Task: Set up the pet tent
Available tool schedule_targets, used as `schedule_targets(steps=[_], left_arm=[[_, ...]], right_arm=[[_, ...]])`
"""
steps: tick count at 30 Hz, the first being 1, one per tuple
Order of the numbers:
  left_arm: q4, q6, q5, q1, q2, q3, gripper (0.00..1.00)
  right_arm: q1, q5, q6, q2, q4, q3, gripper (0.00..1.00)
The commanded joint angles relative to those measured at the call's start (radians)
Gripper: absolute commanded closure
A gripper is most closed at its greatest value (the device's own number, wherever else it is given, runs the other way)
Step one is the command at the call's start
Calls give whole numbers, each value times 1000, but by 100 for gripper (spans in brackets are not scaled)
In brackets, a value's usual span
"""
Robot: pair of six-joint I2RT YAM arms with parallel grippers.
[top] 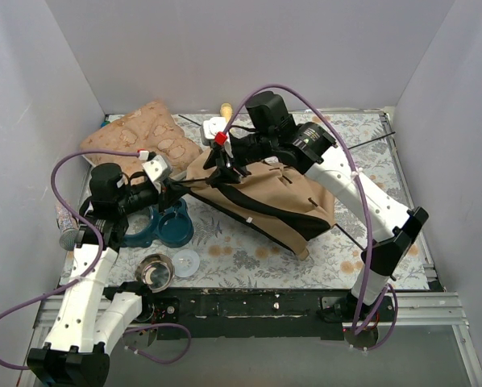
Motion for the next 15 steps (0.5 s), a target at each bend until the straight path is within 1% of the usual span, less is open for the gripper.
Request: schedule_targets(steps=[1,5,8,15], left_arm=[[-6,19,23,6,-2,56,100],[8,0,29,6,7,61,100],[4,-4,30,6,12,70,100],[14,-30,27,6,19,85,100]], right_arm=[[30,-95,99,23,160,20,53],[57,-90,132,31,262,-20,56],[77,-84,136,44,299,-19,57],[96,-52,121,86,304,12,58]])
